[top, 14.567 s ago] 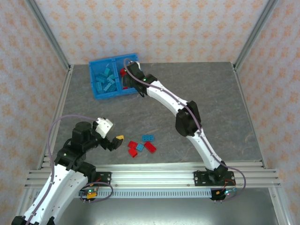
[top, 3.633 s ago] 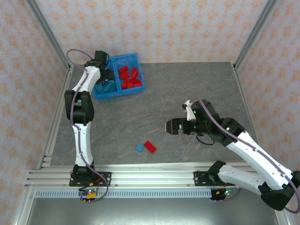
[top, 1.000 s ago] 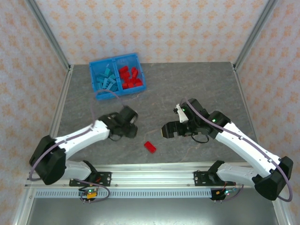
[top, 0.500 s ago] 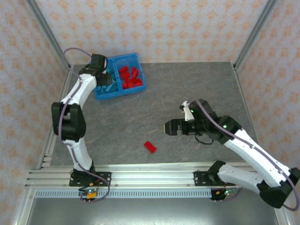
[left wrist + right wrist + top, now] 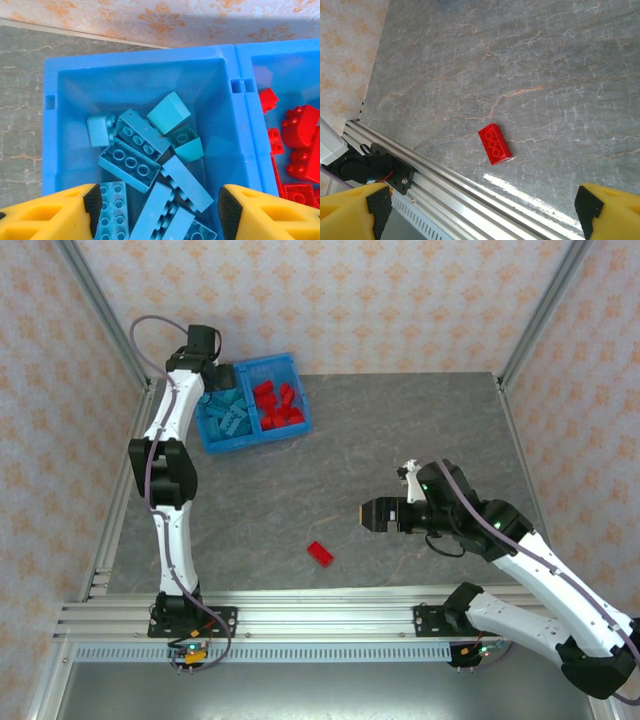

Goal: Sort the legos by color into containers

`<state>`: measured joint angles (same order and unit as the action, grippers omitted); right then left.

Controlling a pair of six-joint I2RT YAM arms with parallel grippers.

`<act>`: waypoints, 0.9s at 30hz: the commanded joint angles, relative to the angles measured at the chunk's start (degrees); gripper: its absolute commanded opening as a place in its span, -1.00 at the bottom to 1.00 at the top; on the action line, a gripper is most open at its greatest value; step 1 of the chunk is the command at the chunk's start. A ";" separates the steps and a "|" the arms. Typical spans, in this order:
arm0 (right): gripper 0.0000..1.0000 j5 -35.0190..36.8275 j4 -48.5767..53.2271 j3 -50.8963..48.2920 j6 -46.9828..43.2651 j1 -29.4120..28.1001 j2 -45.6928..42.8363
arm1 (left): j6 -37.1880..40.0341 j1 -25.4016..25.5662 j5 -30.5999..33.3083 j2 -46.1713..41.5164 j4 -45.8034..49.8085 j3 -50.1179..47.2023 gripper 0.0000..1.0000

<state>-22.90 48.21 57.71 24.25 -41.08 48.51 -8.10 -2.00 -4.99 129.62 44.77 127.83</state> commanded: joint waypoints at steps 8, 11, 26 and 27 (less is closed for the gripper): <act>0.82 5.45 -3.49 -0.76 -1.16 -3.48 11.96 | -6.09 9.49 -17.52 -41.94 -20.07 -41.34 0.34; 0.82 5.58 -7.32 -0.89 -0.94 -6.40 16.72 | -1.09 17.02 -17.75 -52.45 -19.56 -50.03 0.35; 0.82 9.72 -18.27 -0.23 -1.15 -18.66 41.14 | 29.92 33.33 -28.98 -85.44 5.53 -73.90 0.99; 0.81 10.33 -18.17 0.26 -1.47 -19.22 42.77 | 32.07 33.30 -30.13 -87.22 6.82 -75.27 0.99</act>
<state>-15.97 32.08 57.21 23.83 -59.13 88.20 14.76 31.14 -30.83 47.00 45.89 55.29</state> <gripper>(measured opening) 0.908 0.994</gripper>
